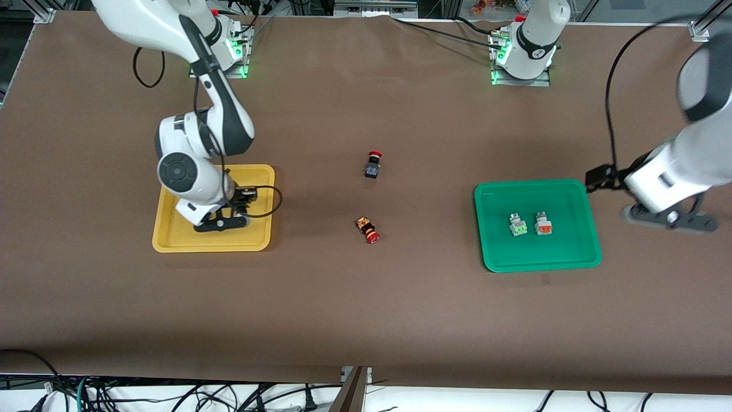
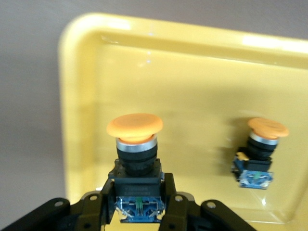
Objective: Place green and yellow buttons in trays
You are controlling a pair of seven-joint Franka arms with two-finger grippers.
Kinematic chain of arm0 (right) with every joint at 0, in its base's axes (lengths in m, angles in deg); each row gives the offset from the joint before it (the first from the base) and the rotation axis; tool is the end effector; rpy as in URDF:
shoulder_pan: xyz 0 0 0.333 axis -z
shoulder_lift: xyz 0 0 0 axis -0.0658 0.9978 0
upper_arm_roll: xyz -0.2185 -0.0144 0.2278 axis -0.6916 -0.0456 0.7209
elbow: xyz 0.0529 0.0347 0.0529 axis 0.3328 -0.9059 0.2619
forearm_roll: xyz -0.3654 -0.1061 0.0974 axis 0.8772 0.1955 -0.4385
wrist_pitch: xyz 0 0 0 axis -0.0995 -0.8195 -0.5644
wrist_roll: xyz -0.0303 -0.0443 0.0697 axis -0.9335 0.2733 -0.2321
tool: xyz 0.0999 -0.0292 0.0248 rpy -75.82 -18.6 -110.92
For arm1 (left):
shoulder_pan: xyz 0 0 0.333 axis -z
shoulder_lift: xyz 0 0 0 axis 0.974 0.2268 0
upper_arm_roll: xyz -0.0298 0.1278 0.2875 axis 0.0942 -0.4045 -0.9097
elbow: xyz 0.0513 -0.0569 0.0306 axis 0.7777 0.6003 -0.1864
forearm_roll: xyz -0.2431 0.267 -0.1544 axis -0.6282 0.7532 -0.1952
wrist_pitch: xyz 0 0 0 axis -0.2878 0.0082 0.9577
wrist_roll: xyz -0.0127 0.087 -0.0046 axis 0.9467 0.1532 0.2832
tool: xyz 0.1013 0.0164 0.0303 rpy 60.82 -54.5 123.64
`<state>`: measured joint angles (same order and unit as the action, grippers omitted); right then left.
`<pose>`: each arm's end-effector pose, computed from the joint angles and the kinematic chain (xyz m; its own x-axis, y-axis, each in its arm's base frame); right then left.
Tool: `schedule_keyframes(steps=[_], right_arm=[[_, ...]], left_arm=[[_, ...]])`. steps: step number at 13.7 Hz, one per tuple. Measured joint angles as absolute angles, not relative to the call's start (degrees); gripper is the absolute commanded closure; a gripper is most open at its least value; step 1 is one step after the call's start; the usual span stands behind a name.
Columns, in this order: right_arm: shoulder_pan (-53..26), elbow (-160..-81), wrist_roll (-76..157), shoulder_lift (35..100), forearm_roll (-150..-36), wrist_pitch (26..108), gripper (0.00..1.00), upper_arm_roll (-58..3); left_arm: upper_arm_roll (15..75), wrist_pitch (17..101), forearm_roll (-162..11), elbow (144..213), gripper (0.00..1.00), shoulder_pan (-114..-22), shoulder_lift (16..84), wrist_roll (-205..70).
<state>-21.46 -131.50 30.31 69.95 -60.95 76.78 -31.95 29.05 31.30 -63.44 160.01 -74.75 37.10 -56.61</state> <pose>0.5807 0.1679 0.2418 0.9749 0.1283 -0.1820 0.1357 -0.9903 0.0286 0.6158 -0.0399 0.5706 0.9845 -0.1565 -0.0787 -0.1600 -0.9863 -0.0396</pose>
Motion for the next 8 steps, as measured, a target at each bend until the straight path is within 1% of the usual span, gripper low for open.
schedule_keyframes(steps=[1,2,3,4,6,8], right_arm=[[-21.1,-133.1,30.9,70.6,-61.0,79.4,0.59,-32.1],[-21.1,-134.8,30.9,71.3,-61.0,82.6,0.47,-32.1],[-21.1,-136.0,30.9,71.9,-61.0,84.8,0.32,-32.1],[-21.1,-136.5,30.9,72.2,-61.0,85.7,0.3,-32.1],[-21.1,-136.0,30.9,71.7,-61.0,85.4,0.14,-32.0],[-21.2,-134.0,30.9,70.0,-61.0,82.1,0.03,-32.0]], left_arm=[[28.9,34.3,-63.5,163.9,0.0,-75.0,33.2,-56.6],[28.9,37.4,-63.7,168.4,0.0,-75.7,29.7,-56.6],[29.4,39.2,-63.9,172.4,0.0,-76.6,27.0,-56.1],[30.7,39.4,-63.9,174.9,0.0,-77.6,25.4,-55.9],[33.2,38.5,-63.9,176.0,0.0,-78.0,24.6,-56.0],[33.9,38.4,-63.9,176.0,0.0,-78.0,24.6,-56.0]])
